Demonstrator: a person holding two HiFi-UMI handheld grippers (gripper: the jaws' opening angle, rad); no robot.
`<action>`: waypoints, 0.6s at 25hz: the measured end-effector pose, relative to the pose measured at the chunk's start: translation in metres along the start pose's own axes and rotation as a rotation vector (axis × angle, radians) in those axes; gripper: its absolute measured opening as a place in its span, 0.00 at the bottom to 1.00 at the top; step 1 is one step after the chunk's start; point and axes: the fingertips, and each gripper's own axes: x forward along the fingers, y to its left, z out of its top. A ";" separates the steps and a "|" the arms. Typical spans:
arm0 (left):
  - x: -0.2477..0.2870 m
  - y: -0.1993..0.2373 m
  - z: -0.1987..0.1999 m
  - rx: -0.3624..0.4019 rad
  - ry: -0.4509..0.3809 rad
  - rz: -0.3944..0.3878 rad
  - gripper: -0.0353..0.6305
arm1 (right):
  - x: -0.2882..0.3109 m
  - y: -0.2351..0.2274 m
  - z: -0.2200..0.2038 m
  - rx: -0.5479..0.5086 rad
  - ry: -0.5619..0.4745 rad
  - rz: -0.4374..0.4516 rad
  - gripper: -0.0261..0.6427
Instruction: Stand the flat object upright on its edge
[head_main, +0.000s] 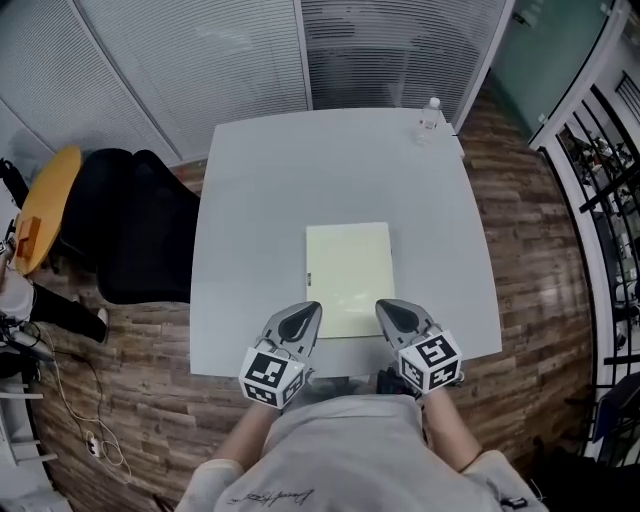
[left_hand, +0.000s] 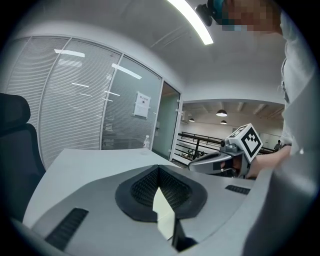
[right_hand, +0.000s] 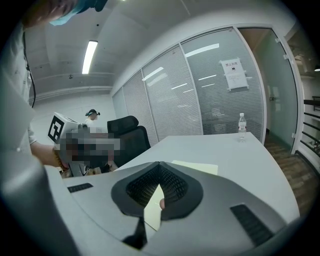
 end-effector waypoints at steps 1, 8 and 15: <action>0.001 0.002 -0.002 -0.003 0.007 0.000 0.07 | 0.001 -0.001 -0.001 0.004 0.004 -0.006 0.08; 0.007 0.010 -0.019 -0.024 0.056 -0.012 0.07 | 0.003 -0.008 -0.014 0.019 0.042 -0.040 0.08; 0.012 0.018 -0.031 -0.030 0.091 -0.012 0.07 | 0.003 -0.018 -0.022 0.031 0.064 -0.076 0.08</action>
